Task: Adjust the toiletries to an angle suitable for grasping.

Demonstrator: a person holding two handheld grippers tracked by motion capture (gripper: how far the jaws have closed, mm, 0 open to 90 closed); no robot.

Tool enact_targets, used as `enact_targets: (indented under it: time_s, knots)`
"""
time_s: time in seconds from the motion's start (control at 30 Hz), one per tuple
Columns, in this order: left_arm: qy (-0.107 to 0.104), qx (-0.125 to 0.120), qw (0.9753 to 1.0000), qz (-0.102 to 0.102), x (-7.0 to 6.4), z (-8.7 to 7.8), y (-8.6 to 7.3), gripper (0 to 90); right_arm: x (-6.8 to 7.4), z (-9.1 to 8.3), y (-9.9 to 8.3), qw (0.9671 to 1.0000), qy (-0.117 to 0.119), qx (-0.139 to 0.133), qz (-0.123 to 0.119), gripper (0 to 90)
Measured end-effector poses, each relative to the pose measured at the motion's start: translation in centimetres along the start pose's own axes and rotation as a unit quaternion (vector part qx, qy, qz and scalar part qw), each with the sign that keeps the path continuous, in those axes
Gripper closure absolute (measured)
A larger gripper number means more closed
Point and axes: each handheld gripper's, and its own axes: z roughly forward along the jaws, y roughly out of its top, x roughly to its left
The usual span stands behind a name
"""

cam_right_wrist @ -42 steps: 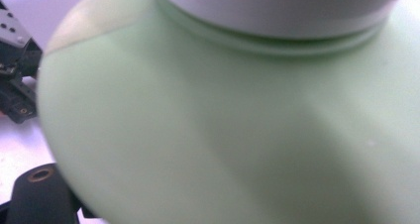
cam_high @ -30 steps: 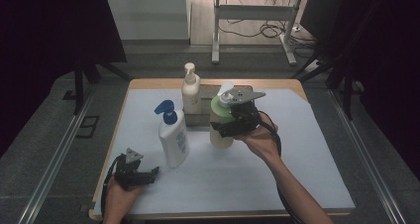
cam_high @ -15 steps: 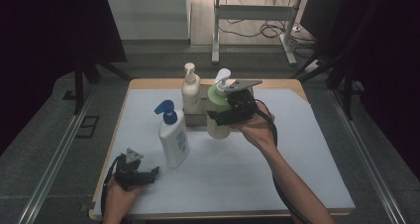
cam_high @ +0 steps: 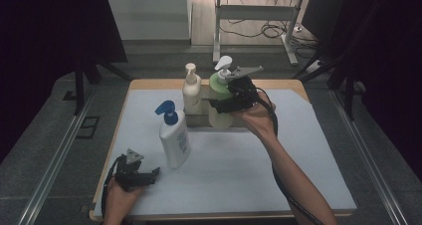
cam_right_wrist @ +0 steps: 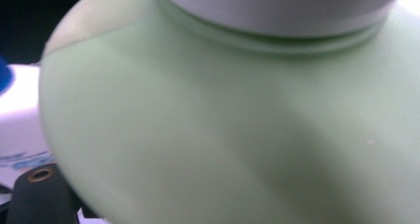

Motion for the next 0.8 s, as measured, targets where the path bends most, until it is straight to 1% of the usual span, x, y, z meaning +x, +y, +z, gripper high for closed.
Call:
enact_targets:
  time_s: [0.1, 0.13, 0.17, 0.2, 0.23, 0.27, 0.3, 0.33, 0.43, 0.57, 0.63, 0.8]
  knots:
    - [0.000, 0.000, 1.0000, 0.000, 0.0, 0.0, 0.0, 11.5, -0.3, 0.2, 0.2, 1.0000, -0.004, 0.000, 0.002, 12.4]
    - [0.000, 0.000, 1.0000, 0.000, 0.0, 0.0, 0.0, 11.5, -0.7, 0.4, 0.3, 1.0000, -0.008, 0.000, 0.004, 12.4]
    - [0.000, 0.000, 1.0000, 0.000, 0.0, 0.0, 0.0, 11.5, -0.7, 0.4, 0.3, 1.0000, -0.008, 0.000, 0.004, 12.4]
    - [0.001, -0.001, 1.0000, 0.001, 0.0, 0.0, 0.0, 11.5, -1.1, 0.7, 0.3, 0.9999, -0.011, -0.001, 0.005, 12.4]
    - [0.001, -0.001, 1.0000, 0.001, 0.0, 0.0, 0.0, 11.5, -1.1, 0.7, 0.3, 0.9999, -0.011, -0.001, 0.005, 12.4]
    - [0.001, -0.001, 1.0000, 0.001, 0.0, 0.0, 0.0, 11.5, -1.5, 0.9, 0.4, 0.9998, -0.016, 0.000, 0.009, 12.4]
    - [0.001, -0.001, 1.0000, 0.001, 0.0, 0.0, 0.0, 11.5, -1.5, 0.9, 0.4, 0.9998, -0.016, 0.000, 0.009, 12.4]
    - [0.001, -0.001, 1.0000, 0.001, 0.0, 0.0, 0.0, 11.5, -1.9, 1.1, 0.5, 0.9997, -0.022, 0.000, 0.010, 12.4]
    - [0.000, -0.001, 1.0000, 0.000, 0.0, 0.0, 0.0, 11.5, -2.5, 1.5, 0.5, 0.9995, -0.029, 0.001, 0.015, 12.4]
    - [0.000, -0.001, 1.0000, 0.000, 0.0, 0.0, 0.0, 11.5, -2.9, 1.9, 0.5, 0.9992, -0.035, 0.000, 0.019, 12.4]
    - [0.000, -0.001, 1.0000, 0.000, 0.0, 0.0, 0.0, 11.5, -3.3, 2.3, 0.5, 0.9989, -0.038, -0.001, 0.026, 12.4]
    - [0.001, -0.001, 1.0000, 0.001, 0.0, 0.0, 0.0, 11.5, -3.9, 2.7, 0.6, 0.9984, -0.048, -0.002, 0.029, 12.4]
